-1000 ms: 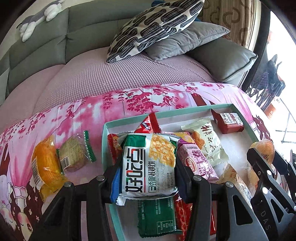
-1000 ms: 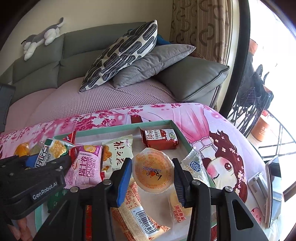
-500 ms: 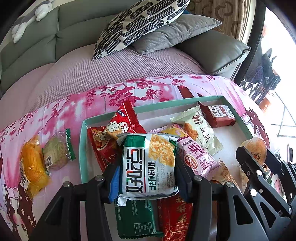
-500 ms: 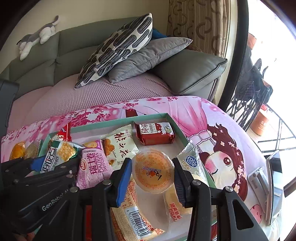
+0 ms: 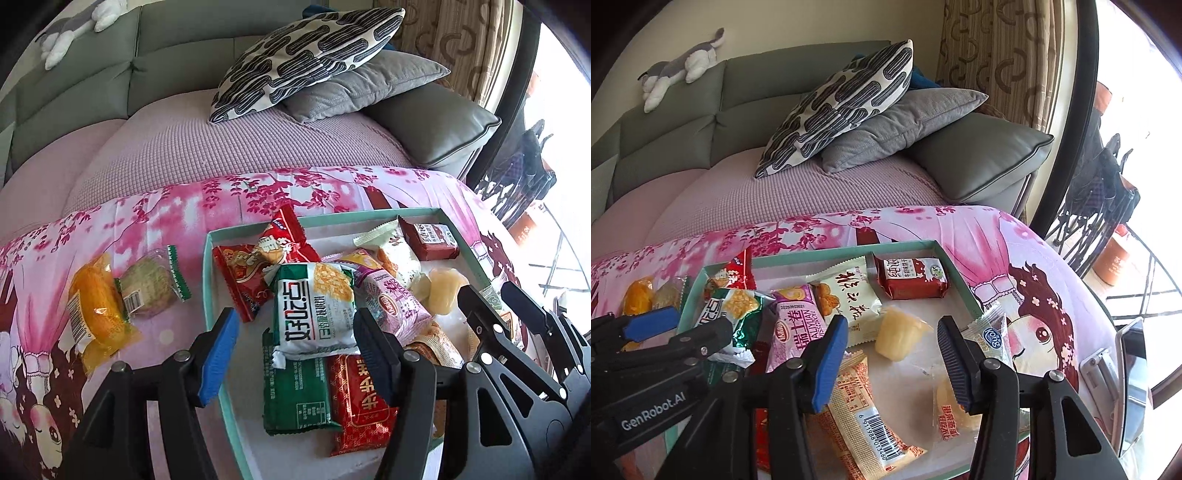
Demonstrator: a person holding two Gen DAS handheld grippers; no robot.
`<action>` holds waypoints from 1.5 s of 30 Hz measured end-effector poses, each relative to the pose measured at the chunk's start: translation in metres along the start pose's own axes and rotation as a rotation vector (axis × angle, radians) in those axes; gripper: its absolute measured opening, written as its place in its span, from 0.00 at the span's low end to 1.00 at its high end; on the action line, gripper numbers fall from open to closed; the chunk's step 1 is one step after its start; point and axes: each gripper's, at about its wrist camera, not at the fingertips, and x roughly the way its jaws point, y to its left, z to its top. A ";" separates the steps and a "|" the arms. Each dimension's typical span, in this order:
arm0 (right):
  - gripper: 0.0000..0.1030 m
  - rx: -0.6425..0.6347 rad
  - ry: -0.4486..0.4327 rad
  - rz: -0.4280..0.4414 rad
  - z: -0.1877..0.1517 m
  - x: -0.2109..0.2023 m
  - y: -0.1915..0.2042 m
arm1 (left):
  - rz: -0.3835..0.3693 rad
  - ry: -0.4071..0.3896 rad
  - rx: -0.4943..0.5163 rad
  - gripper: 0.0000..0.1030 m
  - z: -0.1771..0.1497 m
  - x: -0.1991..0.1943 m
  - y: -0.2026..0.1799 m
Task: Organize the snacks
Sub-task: 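Open both tools to drop the cracker packet and pastry into the tray, then withdraw both open tools from the tray toward the remaining snacks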
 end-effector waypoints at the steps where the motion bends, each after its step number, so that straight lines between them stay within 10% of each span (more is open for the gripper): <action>1: 0.53 -0.006 0.000 0.003 0.000 -0.002 0.002 | 0.005 -0.003 -0.008 0.64 -0.002 -0.003 0.004; 20: 0.54 -0.033 0.051 0.059 -0.011 -0.016 0.023 | 0.094 0.009 -0.103 0.64 -0.035 -0.014 0.052; 24: 0.66 -0.028 0.071 0.069 -0.013 -0.011 0.025 | 0.109 0.011 -0.100 0.85 -0.037 -0.012 0.052; 45: 1.00 -0.062 0.025 0.089 -0.015 -0.018 0.040 | 0.186 -0.040 -0.115 0.88 -0.048 -0.023 0.070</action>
